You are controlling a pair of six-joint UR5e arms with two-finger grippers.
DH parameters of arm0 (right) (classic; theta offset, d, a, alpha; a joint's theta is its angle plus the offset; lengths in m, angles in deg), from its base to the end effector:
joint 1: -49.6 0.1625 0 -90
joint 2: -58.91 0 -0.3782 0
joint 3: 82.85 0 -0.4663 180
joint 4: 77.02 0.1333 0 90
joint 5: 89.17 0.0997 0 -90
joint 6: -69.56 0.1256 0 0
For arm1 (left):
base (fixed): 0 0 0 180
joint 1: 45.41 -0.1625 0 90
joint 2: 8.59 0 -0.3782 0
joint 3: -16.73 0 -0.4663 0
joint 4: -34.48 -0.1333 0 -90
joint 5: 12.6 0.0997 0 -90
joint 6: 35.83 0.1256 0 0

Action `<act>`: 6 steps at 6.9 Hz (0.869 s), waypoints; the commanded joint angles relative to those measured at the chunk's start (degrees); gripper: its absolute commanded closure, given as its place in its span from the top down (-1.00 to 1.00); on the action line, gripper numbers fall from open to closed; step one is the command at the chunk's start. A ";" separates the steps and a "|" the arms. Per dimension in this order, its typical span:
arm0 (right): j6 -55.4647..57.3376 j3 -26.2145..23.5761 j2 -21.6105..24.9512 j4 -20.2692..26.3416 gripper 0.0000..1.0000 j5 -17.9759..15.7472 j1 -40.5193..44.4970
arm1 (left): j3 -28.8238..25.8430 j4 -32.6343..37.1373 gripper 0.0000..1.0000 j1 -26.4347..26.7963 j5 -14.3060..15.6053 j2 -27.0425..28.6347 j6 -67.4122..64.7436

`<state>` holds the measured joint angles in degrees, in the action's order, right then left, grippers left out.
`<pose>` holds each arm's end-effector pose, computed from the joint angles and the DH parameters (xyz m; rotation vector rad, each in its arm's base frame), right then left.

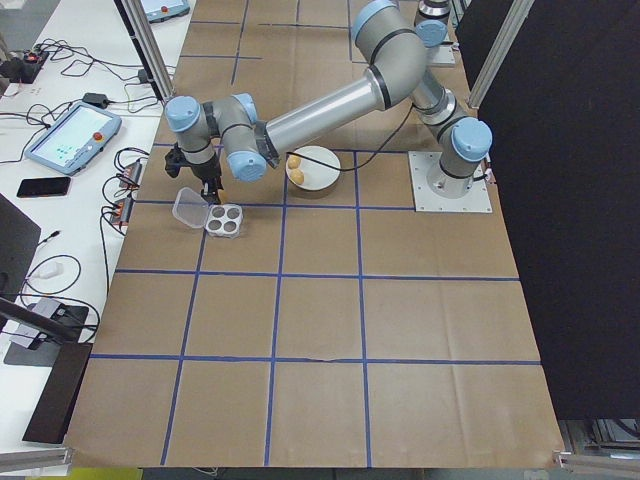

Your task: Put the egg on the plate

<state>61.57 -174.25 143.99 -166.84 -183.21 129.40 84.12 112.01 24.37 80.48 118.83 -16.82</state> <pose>0.0196 -0.5936 0.3522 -0.0533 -3.0837 -0.1901 0.1491 -0.7711 0.2143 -0.0311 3.1033 0.0877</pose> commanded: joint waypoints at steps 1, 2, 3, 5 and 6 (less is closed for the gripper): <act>0.00 0.00 0.00 0.00 1.00 0.00 0.00 | 6.05 7.26 -1.00 1.31 -0.17 -9.77 -5.35; 0.00 0.00 0.00 0.00 1.00 0.00 0.00 | 13.83 6.76 -1.00 3.50 -0.44 -15.83 -8.43; 0.00 0.00 0.00 0.00 1.00 0.00 0.00 | 21.92 6.06 -1.00 4.82 -0.79 -21.20 -12.38; 0.00 0.00 0.00 0.00 1.00 0.00 0.00 | 33.29 4.05 -1.00 8.25 -1.05 -27.90 -16.01; 0.00 0.00 0.00 -0.09 1.00 0.00 0.00 | 38.12 -0.58 -1.00 9.74 -1.14 -28.19 -18.63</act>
<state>61.57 -174.25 143.99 -166.87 -183.21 129.40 116.18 115.30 32.22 79.44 92.32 -32.86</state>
